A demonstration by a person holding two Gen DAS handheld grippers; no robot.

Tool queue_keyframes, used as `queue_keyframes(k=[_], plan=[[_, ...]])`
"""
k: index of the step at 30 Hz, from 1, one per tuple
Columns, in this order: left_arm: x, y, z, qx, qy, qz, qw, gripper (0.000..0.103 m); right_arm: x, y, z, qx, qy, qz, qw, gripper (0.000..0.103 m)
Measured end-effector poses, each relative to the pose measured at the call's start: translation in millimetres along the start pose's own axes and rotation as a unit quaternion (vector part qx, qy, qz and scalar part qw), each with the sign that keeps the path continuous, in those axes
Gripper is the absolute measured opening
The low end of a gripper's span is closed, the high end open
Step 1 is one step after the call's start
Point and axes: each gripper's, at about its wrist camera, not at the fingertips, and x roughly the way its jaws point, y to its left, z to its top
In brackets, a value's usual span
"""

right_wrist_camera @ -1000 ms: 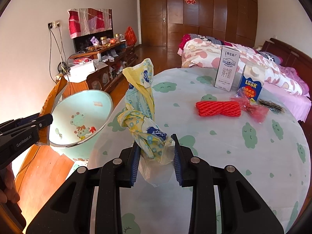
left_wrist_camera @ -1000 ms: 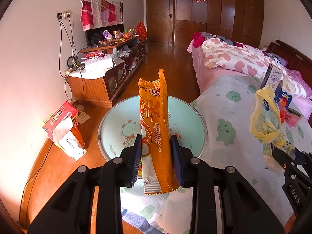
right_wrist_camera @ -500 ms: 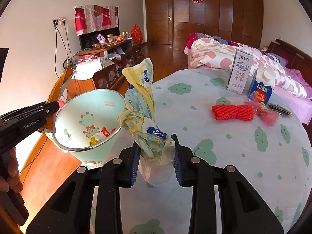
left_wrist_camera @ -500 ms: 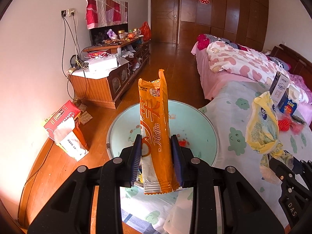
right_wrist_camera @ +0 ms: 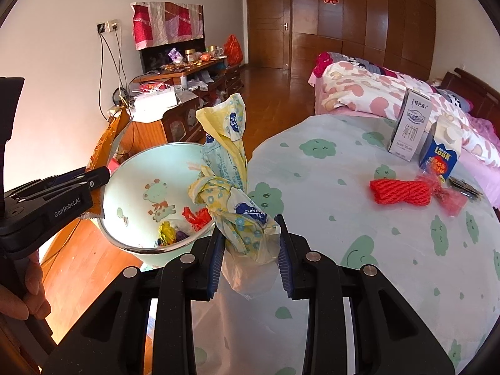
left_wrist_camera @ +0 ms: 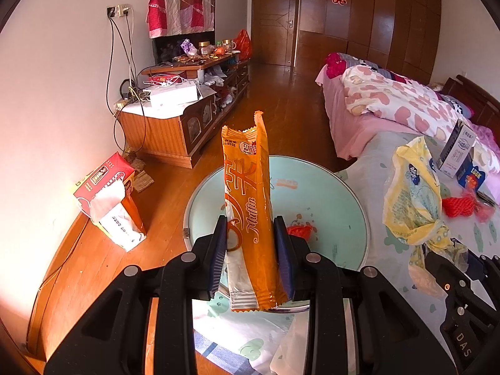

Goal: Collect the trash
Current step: 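Carry the orange wrapper and yellow-blue bag over the teal bin with both grippers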

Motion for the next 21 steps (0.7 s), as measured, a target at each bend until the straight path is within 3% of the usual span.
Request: queue_keyframes(k=[21], plan=[[18.7, 12.6, 0.1, -0.018, 0.016, 0.014, 0.9996, 0.030, 36.0, 40.4, 23.0, -0.024, 0.013, 0.021, 0.999, 0.033]])
